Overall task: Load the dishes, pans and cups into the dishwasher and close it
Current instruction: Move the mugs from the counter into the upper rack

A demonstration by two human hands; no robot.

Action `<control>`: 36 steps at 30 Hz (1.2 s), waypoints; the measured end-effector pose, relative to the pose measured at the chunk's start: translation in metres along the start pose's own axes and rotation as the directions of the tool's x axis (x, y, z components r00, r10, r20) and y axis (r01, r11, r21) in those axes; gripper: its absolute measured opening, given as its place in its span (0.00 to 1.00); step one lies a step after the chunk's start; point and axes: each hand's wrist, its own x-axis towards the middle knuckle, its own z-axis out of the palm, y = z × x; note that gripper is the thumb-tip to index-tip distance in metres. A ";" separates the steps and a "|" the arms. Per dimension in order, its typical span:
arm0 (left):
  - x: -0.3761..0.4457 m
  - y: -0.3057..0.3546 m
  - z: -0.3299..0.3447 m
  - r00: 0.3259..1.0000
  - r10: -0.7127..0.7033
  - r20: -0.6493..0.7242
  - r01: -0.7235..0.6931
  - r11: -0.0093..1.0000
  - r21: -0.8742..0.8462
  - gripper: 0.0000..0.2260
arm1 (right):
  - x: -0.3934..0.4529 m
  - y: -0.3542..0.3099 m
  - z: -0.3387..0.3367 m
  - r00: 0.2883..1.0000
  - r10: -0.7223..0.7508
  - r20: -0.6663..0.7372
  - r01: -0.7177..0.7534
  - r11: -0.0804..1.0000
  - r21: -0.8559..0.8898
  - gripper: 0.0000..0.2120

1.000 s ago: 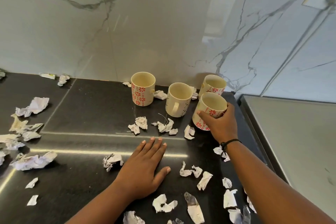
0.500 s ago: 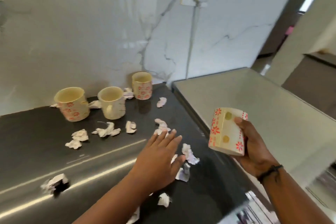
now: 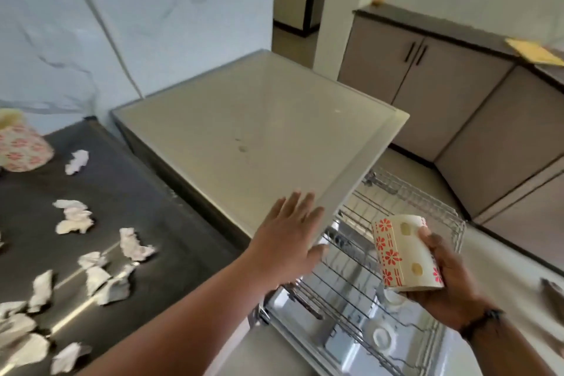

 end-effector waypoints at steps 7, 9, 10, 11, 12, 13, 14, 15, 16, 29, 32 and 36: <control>0.068 0.021 0.051 0.981 -0.165 0.099 0.156 0.984 0.090 0.37 | 0.055 0.036 -0.082 0.930 0.365 -0.053 -0.366 0.931 -0.009 0.28; 0.071 0.022 0.060 0.981 -0.174 0.082 0.161 0.976 0.144 0.39 | 0.077 0.048 -0.092 0.890 0.449 -0.077 -0.455 0.883 -0.115 0.26; 0.071 0.021 0.061 0.983 -0.172 0.066 0.159 0.973 0.164 0.39 | 0.087 0.053 -0.092 0.867 0.492 -0.086 -0.499 0.848 -0.181 0.26; 0.071 0.020 0.062 0.983 -0.173 0.055 0.161 0.971 0.176 0.39 | 0.098 0.060 -0.092 0.839 0.534 -0.102 -0.541 0.801 -0.257 0.26; 0.072 0.020 0.061 0.983 -0.175 0.050 0.163 0.969 0.186 0.39 | 0.107 0.066 -0.091 0.814 0.567 -0.124 -0.571 0.742 -0.351 0.25; 0.072 0.019 0.061 0.982 -0.182 0.054 0.168 0.966 0.198 0.39 | 0.116 0.071 -0.088 0.791 0.595 -0.142 -0.589 0.680 -0.436 0.26; 0.072 0.019 0.062 0.980 -0.191 0.060 0.175 0.961 0.214 0.39 | 0.127 0.080 -0.083 0.771 0.616 -0.164 -0.604 0.625 -0.494 0.26; 0.073 0.019 0.062 0.979 -0.195 0.059 0.177 0.958 0.226 0.38 | 0.133 0.085 -0.076 0.770 0.613 -0.176 -0.594 0.588 -0.549 0.26; 0.073 0.019 0.063 0.978 -0.200 0.054 0.182 0.955 0.233 0.38 | 0.141 0.090 -0.069 0.788 0.588 -0.186 -0.554 0.542 -0.632 0.28; 0.071 0.020 0.066 0.975 -0.222 -0.007 0.220 0.963 0.156 0.39 | 0.168 0.138 -0.009 0.945 0.292 -0.145 -0.070 -0.252 -0.965 0.37; 0.072 0.021 0.067 0.974 -0.227 0.006 0.224 0.961 0.160 0.39 | 0.173 0.145 -0.008 0.964 0.251 -0.085 -0.011 -0.285 -0.959 0.38; 0.073 0.021 0.066 0.974 -0.228 0.004 0.224 0.962 0.155 0.39 | 0.179 0.141 -0.018 0.951 0.310 -0.016 0.064 -0.247 -0.967 0.41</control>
